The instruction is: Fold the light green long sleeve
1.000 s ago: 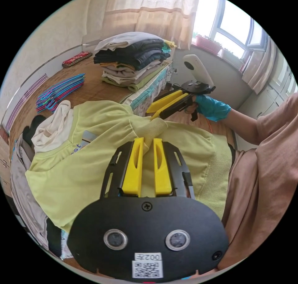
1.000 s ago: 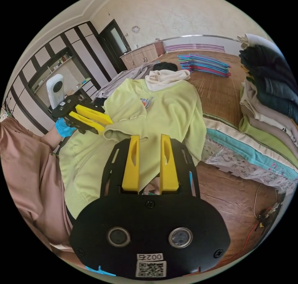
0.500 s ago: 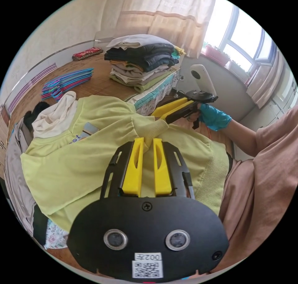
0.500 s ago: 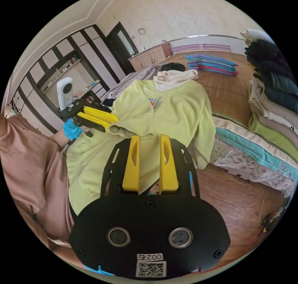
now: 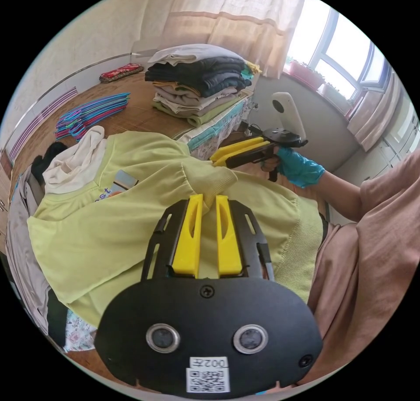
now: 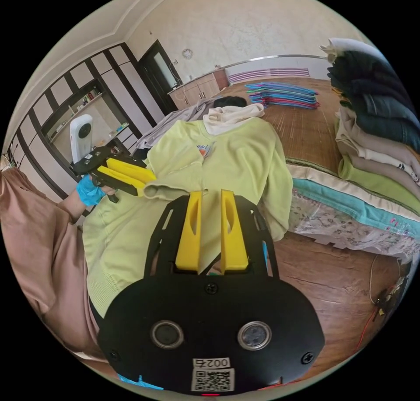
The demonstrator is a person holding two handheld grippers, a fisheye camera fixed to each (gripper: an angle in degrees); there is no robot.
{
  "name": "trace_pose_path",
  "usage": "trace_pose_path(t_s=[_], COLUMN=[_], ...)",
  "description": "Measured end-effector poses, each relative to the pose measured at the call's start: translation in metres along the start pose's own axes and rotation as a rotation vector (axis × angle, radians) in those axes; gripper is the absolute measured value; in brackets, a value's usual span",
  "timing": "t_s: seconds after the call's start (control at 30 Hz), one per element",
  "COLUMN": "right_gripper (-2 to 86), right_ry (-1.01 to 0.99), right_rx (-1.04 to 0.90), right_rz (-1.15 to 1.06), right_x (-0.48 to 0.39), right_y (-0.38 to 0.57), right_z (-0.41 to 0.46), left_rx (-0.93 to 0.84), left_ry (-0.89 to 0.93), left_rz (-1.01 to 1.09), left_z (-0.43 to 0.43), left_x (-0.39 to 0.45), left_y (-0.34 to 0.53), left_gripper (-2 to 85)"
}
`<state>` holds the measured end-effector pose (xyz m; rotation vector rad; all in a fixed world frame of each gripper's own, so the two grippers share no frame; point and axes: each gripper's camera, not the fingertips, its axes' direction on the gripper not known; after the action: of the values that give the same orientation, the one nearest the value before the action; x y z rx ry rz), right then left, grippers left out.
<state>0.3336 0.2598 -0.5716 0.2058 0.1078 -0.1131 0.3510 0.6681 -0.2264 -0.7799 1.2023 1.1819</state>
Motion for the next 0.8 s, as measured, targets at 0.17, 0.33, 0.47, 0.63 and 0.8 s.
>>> trace_pose_path(t_s=[0.17,0.33,0.47,0.63,0.8], right_gripper=[8.2,4.9,1.3,0.2,-0.4], right_ry=[-0.090,-0.065,-0.010,0.113,0.162], right_rx=[0.072,0.059,0.120,0.142,0.103], right_rz=[0.031,0.029,0.002,-0.064,-0.081], right_x=[-0.003,-0.011,-0.025,-0.042,-0.047], right_y=[-0.002,-0.008,-0.013,-0.017,-0.021], right_z=[-0.001,0.010,0.005,-0.003,0.005], left_rx=[0.000,0.000,0.009,0.021,0.015], left_ry=[-0.008,-0.011,-0.019,-0.055,-0.041], left_rz=[-0.001,-0.003,-0.010,0.000,0.007], left_z=[-0.001,-0.002,-0.005,-0.010,-0.007], left_x=[-0.004,-0.009,-0.015,-0.018,-0.025], left_y=[0.008,0.016,0.024,0.031,0.040], left_gripper=[1.2,1.1,1.1,0.8,0.8])
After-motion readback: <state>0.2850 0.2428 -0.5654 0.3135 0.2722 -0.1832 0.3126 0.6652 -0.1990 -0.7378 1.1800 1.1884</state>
